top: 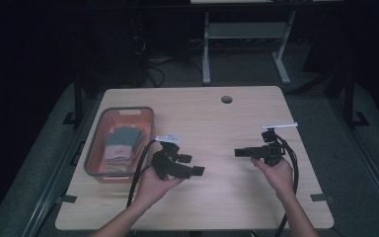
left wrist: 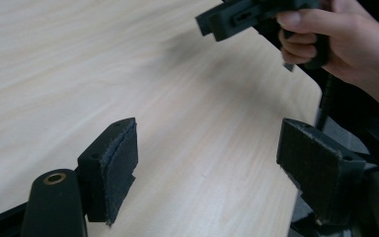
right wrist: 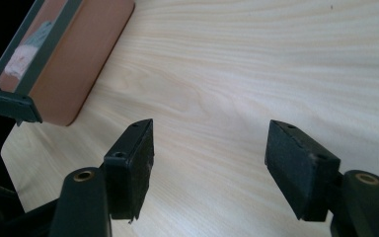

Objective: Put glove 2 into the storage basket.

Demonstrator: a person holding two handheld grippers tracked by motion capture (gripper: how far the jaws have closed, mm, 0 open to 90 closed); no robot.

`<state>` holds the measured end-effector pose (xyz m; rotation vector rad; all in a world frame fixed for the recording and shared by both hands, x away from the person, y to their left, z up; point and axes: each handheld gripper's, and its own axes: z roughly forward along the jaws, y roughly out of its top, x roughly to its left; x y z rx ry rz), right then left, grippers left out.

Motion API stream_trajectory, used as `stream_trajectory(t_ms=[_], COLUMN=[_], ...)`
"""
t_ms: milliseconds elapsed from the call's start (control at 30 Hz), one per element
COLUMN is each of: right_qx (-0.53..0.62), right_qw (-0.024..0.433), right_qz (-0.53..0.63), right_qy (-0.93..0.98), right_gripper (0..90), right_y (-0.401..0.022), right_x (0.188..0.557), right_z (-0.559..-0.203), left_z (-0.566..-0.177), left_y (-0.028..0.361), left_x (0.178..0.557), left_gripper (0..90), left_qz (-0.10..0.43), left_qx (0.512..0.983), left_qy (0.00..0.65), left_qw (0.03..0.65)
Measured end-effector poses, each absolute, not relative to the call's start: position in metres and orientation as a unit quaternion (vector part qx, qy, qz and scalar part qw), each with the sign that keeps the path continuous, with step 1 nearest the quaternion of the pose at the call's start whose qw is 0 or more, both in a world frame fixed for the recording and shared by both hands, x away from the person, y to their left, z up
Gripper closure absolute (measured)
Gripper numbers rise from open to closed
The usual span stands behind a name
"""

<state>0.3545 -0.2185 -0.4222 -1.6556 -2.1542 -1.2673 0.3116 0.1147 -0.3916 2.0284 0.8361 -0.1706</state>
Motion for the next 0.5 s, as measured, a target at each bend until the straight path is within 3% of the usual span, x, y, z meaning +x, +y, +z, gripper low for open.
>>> stream_trajectory(t_ms=[500], right_qx=[-0.554], right_qw=[0.067], right_qz=[-0.426], right_qy=[-0.712], right_gripper=[34.5], right_y=[-0.239], right_x=[0.335], right_z=[-0.436], left_z=[-0.408], left_y=[0.106], left_x=[0.293], left_gripper=[23.8], left_qz=[-0.072], left_qx=[0.827], left_qy=[0.317], left_qw=[0.458])
